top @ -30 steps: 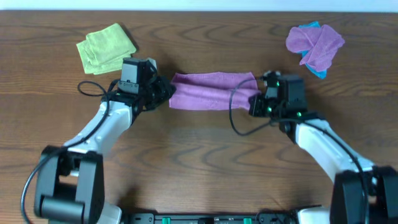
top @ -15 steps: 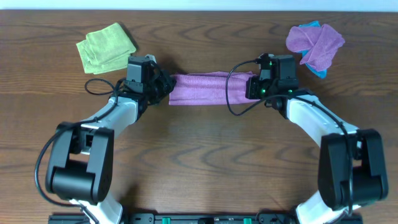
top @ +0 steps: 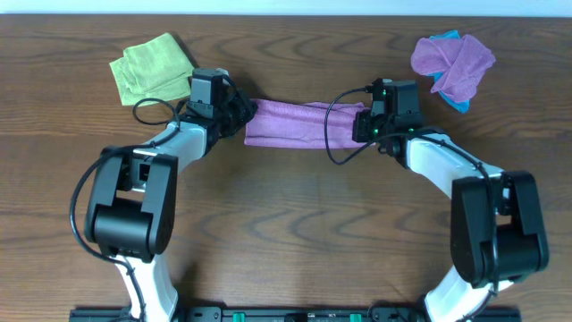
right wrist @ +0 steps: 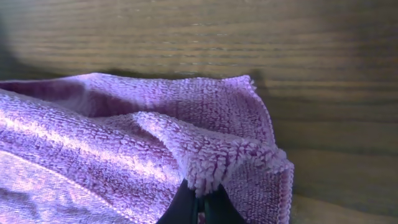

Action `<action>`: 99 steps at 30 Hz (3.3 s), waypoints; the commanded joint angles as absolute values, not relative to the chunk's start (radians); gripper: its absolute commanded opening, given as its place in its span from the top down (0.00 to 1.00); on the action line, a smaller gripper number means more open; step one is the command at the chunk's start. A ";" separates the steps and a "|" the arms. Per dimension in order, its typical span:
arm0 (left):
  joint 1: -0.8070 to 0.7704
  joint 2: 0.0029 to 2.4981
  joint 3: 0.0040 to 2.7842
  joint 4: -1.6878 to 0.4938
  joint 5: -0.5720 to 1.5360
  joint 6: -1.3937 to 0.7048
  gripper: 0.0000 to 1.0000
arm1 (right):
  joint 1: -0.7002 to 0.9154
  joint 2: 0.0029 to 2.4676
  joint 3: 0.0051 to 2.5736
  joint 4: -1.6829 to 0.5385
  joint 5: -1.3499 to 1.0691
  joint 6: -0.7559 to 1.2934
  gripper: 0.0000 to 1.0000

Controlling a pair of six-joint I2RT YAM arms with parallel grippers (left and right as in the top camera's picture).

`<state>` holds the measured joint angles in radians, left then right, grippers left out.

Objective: Fold the cloth

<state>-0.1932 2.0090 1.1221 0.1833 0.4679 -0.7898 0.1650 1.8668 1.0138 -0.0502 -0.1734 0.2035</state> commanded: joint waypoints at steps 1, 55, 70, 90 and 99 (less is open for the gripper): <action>-0.190 2.022 1.146 0.173 0.463 -0.799 0.94 | 0.164 1.892 1.031 -0.048 -0.127 0.185 0.90; -0.266 2.009 1.150 0.003 0.339 -0.651 0.94 | 0.012 1.845 1.016 -0.252 -0.464 0.486 0.01; -0.282 2.022 1.150 -0.023 0.332 -0.651 0.94 | 0.060 1.916 1.016 -0.165 -0.419 0.542 0.01; -0.282 2.022 1.149 -0.052 0.334 -0.651 0.94 | 0.132 2.014 1.016 -0.006 -0.393 0.518 0.90; -0.280 2.022 1.150 -0.051 0.341 -0.655 0.94 | 0.104 1.903 1.019 -0.011 -0.393 0.413 0.99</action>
